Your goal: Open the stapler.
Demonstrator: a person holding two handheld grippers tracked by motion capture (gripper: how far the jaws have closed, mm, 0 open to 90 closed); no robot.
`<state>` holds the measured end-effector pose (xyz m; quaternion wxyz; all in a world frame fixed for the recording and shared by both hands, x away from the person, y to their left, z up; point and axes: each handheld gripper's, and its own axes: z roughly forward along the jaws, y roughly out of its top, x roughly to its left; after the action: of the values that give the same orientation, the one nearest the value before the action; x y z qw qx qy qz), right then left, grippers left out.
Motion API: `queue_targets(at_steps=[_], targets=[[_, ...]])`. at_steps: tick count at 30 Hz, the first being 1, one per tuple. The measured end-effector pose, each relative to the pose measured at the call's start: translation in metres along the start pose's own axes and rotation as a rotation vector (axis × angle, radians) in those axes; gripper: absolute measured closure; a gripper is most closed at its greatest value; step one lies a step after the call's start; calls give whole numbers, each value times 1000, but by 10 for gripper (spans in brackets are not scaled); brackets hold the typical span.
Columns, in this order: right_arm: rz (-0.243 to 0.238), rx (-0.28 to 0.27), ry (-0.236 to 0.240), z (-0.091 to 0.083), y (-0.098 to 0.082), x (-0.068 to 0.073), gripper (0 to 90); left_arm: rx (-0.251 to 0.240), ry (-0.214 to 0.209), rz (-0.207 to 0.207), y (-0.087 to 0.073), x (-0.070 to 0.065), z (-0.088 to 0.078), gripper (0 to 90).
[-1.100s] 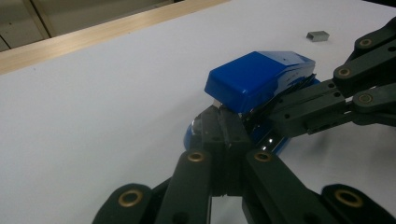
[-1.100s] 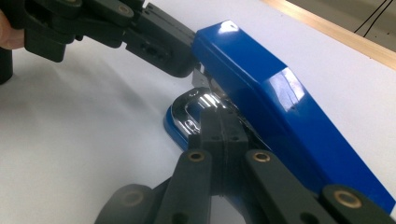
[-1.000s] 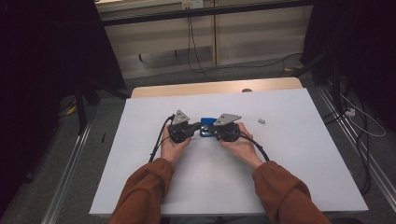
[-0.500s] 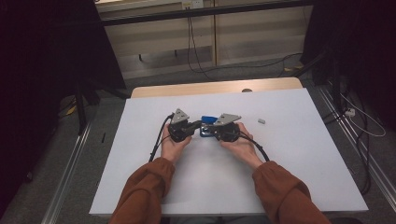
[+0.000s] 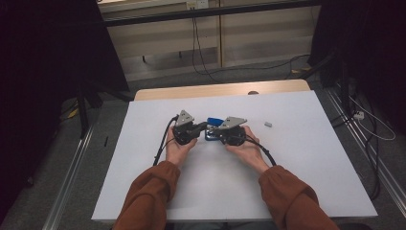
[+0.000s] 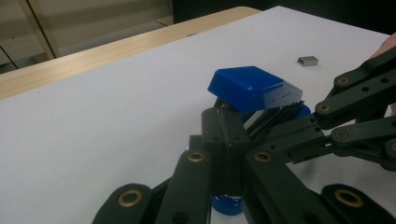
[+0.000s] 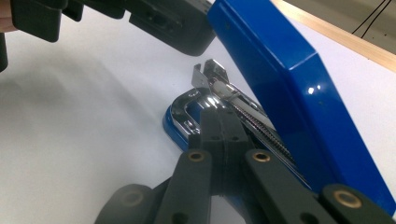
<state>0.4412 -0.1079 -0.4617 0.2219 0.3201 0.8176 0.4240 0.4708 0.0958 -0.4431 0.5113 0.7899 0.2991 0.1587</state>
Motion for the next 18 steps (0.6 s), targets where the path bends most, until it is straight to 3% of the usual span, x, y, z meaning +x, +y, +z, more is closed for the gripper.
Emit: queue_targets(at_steps=[18], targets=[[-5, 1, -3, 0, 0, 0, 900, -29, -3, -13, 6, -1, 1, 900]])
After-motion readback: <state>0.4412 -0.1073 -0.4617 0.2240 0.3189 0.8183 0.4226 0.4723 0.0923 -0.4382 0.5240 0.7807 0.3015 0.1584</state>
